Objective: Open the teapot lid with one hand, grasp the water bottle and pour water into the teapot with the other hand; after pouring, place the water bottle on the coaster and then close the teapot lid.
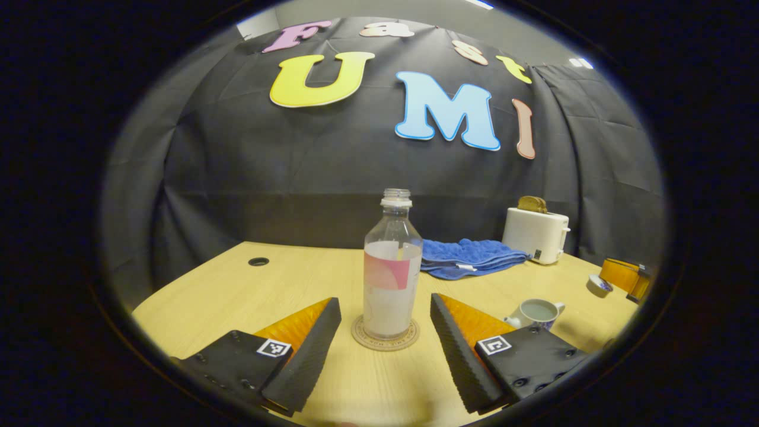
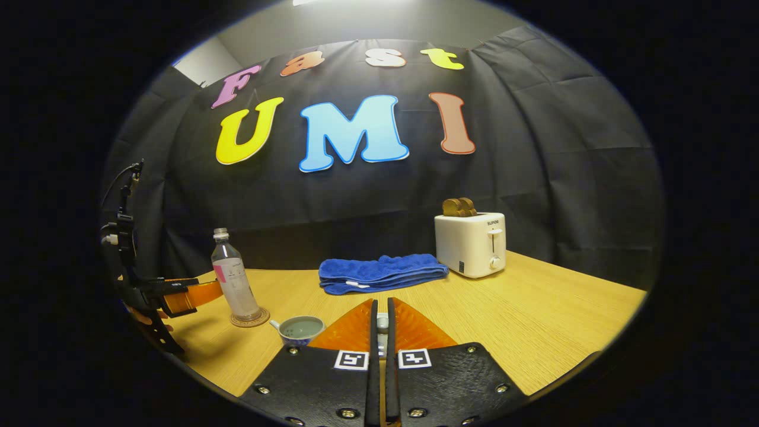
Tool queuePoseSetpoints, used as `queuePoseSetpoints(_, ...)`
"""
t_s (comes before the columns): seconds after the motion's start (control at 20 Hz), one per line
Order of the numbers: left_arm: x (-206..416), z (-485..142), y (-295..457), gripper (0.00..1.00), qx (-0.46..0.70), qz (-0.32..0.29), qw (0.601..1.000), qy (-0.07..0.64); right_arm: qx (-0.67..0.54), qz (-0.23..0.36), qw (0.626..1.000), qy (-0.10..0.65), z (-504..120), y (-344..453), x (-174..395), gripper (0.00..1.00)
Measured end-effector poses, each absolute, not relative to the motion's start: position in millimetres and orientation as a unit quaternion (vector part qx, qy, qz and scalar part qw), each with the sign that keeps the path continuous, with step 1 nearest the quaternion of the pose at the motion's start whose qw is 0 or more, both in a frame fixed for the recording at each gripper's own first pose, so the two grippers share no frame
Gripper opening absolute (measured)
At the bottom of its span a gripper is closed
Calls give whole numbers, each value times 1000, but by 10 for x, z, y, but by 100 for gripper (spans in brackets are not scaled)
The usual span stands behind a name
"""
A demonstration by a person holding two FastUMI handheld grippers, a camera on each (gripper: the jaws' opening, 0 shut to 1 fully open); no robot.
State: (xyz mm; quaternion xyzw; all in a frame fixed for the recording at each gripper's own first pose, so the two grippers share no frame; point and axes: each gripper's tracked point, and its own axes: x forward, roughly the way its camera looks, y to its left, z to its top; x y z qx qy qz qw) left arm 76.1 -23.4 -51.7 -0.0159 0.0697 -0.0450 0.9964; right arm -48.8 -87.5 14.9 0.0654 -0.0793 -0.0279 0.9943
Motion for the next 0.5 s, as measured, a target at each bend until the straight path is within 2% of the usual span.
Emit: queuePoseSetpoints(0.5, 447, -639, -87, 100, -17, -46, 996, 75, 47, 10, 997, -54, 256, -303, -166, 4)
